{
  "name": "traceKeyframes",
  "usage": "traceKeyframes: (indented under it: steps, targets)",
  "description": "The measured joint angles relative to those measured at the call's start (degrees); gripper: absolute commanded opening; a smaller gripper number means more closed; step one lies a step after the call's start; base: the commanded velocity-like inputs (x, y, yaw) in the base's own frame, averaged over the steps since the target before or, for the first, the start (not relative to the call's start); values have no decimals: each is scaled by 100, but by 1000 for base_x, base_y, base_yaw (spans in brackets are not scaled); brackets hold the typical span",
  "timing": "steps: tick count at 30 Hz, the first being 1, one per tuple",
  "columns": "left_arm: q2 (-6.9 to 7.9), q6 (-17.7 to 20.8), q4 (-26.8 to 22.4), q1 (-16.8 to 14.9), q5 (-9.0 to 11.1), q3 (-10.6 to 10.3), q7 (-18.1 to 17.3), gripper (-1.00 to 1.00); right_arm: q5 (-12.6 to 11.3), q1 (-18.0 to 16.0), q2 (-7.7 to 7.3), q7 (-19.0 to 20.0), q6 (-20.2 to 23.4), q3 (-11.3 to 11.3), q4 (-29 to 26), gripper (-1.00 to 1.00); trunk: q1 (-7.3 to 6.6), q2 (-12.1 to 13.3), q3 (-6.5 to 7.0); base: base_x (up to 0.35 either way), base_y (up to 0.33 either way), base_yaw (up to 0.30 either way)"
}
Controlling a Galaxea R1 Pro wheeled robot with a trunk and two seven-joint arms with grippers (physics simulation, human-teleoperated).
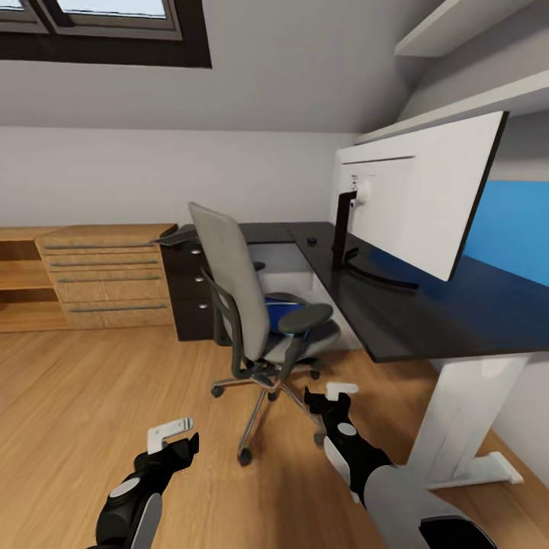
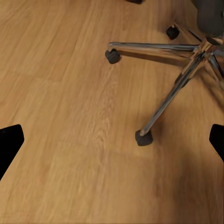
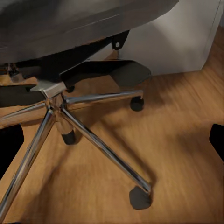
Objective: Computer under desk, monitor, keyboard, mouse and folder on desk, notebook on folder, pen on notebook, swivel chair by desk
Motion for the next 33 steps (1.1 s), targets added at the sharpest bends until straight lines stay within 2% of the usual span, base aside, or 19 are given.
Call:
traceKeyframes:
  steps: [7,33]
  targets:
    - [0,5,3,0,0,0,0,100,2,0,0,5,-6,-1,0,100,1,0,0,268,0,0]
    - [0,-3,91,1,9,1,0,100,-11,0,-1,-9,-12,-5,23,100,3,0,0,99,0,13]
